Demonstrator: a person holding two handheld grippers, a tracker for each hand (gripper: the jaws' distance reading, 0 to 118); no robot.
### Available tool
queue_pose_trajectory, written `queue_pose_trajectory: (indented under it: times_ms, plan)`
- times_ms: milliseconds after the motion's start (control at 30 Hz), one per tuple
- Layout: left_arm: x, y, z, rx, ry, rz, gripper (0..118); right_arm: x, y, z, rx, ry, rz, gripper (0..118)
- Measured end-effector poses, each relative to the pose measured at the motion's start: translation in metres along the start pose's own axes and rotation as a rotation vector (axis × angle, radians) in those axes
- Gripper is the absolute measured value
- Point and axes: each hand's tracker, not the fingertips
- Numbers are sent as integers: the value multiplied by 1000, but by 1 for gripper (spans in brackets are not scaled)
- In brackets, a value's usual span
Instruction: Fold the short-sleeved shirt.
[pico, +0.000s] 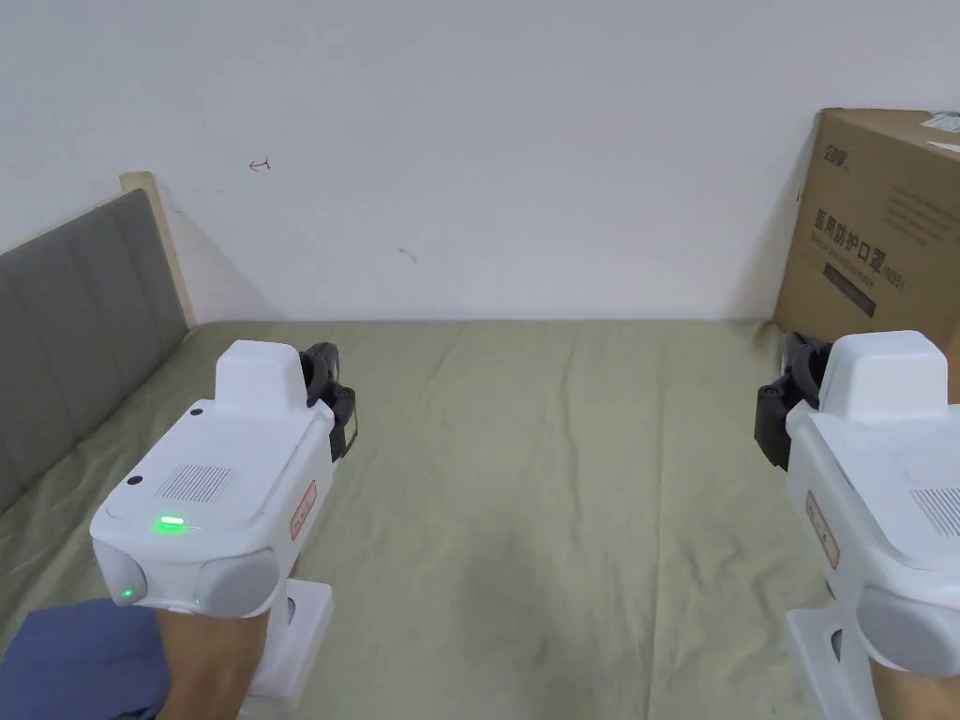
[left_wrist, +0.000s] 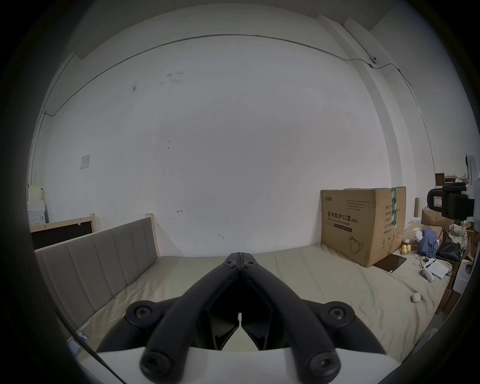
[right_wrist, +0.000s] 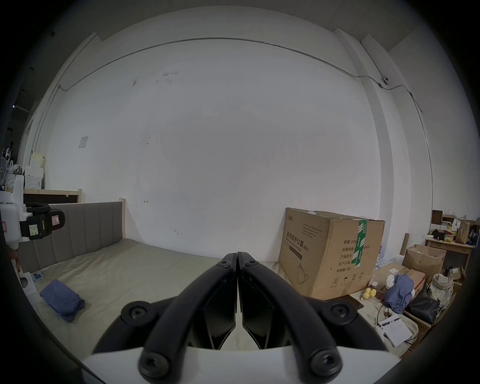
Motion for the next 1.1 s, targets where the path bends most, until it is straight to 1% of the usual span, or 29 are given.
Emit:
queue_pose_trajectory:
  times_ms: [67,133,167,200,233,267,333,367,400,433,500,567,667,767,800,833,867,900,933,967,1100]
  plan:
    - [0,-1,1,11,3,-1,0,0,0,0,-2,-1,-1,0]
    - [-1,-3,1,12,5,3,6,0,-1,1,-8,1,-8,2]
    - [-1,-3,1,13,4,3,17,1,-1,2,-10,-3,-9,7]
    - [-1,-4,1,11,5,3,32,1,-1,2,-16,-1,-10,18]
    - [-2,-5,0,10,10,4,49,2,-1,1,-28,7,-11,35]
    - [-2,-6,0,8,10,3,69,3,-1,1,-29,13,-16,59]
    - [-3,-7,1,13,8,6,86,4,-3,-1,-29,20,-23,91]
    - [-2,-7,1,13,18,7,99,4,-3,-1,-28,19,-31,104]
    - [-1,-7,1,10,30,9,109,4,-3,-2,-25,16,-40,110]
    - [-1,-7,1,12,42,13,117,3,-3,-1,-23,15,-49,112]
    - [-3,-8,2,21,51,17,118,3,-4,0,-4,-7,-56,113]
    - [-3,-7,2,27,45,20,118,1,-4,2,11,27,-68,118]
    - [-3,-7,2,16,54,14,118,0,-2,2,12,23,-50,118]
    - [-2,-7,3,19,59,-1,118,-1,-2,2,11,8,-48,118]
    - [-1,-6,4,20,59,-3,118,0,-2,1,-4,-17,-30,118]
    - [0,-6,4,21,60,-5,118,0,-3,1,-5,-18,-31,118]
    - [1,-6,4,22,59,-6,118,1,-4,1,-20,-44,-8,118]
    - [1,-6,5,25,57,-8,118,1,-4,0,-22,-48,-6,118]
    - [1,-6,5,29,56,-10,118,1,-4,1,-21,-46,-8,118]
    - [1,-6,6,30,58,-12,118,0,-2,2,4,-8,-45,118]
    - [0,-6,5,32,64,-8,118,-1,-2,3,8,-5,-39,118]
